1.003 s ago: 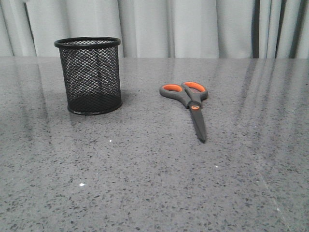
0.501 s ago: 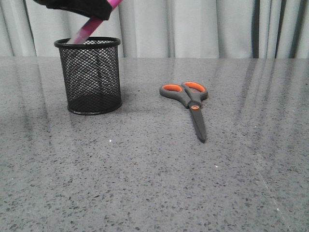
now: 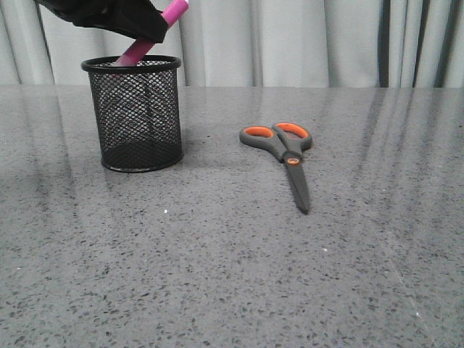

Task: Put pen and scissors into bin
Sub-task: 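Drop the pink marker into the mesh cup and open the left gripper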

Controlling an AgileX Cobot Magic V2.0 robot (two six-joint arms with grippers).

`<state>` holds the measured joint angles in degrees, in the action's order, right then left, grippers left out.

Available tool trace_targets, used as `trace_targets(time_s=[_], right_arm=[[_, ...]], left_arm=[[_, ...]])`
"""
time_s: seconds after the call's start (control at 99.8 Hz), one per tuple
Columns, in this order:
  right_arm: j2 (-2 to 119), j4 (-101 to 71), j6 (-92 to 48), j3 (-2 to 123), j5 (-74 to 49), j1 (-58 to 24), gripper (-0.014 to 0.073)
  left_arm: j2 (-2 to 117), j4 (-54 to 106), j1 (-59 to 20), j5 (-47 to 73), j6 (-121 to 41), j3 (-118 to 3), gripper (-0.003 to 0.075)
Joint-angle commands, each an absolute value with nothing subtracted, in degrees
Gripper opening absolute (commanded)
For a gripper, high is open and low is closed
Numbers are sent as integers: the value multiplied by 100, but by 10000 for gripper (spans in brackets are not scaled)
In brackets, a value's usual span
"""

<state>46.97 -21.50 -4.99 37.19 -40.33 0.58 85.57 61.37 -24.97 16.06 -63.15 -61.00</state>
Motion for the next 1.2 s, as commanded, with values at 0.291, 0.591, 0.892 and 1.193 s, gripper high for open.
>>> trace_targets(time_s=[0.291,0.591,0.892,1.193], right_arm=[[4691,-2231,-537,3916,-3690,95,382],[4691,-2231,-537,3916,-3700,95,382],[4691,-2231,-537,3916,-3702,95,382],[4691,-2240,-537,3916,-3851,95,382]], left_arm=[[8356,6304,-2554,1626,-6307,-6293,262],[8172,6148,-2484,1589,-6307,-6463,315],[7408,5759,-1674,1947,-6307,-6512,309],[6680,5725,-437,3014,-6090,-6445,-22]])
